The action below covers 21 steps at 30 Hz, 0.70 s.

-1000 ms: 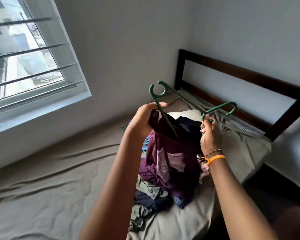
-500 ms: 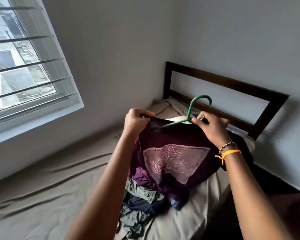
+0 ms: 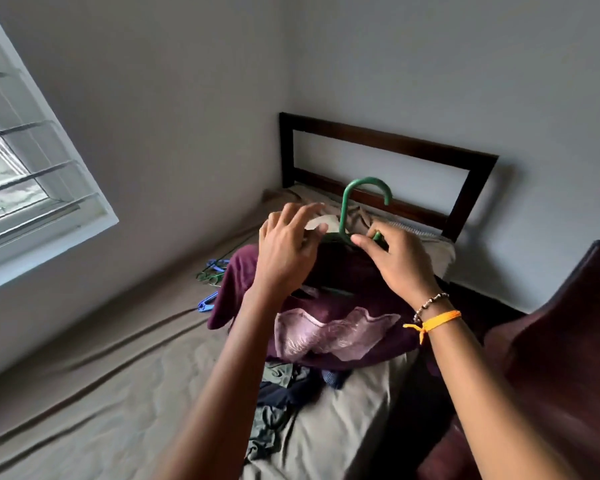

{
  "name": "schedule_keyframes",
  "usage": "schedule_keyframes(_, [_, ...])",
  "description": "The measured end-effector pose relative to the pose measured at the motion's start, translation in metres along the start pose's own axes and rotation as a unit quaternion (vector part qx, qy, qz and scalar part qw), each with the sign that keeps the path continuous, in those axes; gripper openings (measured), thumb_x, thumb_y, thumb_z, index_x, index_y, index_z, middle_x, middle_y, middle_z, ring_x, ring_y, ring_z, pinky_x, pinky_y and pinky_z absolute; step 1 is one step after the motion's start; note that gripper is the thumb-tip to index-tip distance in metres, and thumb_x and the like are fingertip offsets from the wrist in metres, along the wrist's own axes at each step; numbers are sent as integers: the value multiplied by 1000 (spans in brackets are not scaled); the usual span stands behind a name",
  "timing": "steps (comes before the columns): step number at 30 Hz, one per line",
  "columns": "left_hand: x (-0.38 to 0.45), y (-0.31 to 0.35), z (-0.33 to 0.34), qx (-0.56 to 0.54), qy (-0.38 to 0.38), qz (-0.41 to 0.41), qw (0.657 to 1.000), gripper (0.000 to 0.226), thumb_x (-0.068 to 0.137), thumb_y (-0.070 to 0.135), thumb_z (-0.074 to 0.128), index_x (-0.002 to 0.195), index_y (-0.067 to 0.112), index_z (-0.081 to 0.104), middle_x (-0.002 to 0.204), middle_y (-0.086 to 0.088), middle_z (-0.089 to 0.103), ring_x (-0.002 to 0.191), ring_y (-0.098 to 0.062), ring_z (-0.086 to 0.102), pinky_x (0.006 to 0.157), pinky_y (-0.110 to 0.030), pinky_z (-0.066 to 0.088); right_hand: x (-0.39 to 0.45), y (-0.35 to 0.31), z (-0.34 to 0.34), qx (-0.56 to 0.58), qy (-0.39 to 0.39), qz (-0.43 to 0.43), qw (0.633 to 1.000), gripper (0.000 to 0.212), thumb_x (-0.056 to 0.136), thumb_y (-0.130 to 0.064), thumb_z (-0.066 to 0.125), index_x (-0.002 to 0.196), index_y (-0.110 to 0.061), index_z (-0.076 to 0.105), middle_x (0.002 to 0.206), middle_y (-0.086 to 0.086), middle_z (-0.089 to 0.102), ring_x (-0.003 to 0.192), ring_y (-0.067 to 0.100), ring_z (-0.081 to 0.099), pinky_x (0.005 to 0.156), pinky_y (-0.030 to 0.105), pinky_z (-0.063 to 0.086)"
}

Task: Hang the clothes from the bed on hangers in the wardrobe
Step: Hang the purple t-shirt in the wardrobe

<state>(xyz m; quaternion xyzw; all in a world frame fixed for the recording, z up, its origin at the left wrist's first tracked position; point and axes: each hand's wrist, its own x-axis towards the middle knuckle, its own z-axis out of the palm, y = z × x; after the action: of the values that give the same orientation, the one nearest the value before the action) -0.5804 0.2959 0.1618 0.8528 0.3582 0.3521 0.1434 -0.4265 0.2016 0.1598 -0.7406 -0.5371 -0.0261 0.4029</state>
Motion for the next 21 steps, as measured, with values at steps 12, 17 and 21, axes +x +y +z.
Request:
schedule_keyframes(12, [-1,122,52,-24,58,148,987,14,72,0,50,78,11,45,66,-13,55,68,-36,53,83,-46,42,-92,53,-106,8,-36,85,996,36,90,-18,60,124,-16,48,121,1,57,114,21,53,94,38,43])
schedule_keyframes(17, [-23,189,76,-114,-1,190,975,20,76,5,49,82,19,35,67,-11,55,68,-35,50,75,-36,30,-188,86,-180,-29,-67,238,968,47,91,-8,56,136,-15,41,130,5,55,122,21,50,92,25,37])
schedule_keyframes(21, [-75,249,90,-175,-55,249,951,5,76,10,47,78,12,43,68,-18,58,68,-38,49,65,-29,16,-254,78,-239,-74,-53,263,960,53,81,-11,70,128,-16,46,125,1,56,117,15,51,88,15,34])
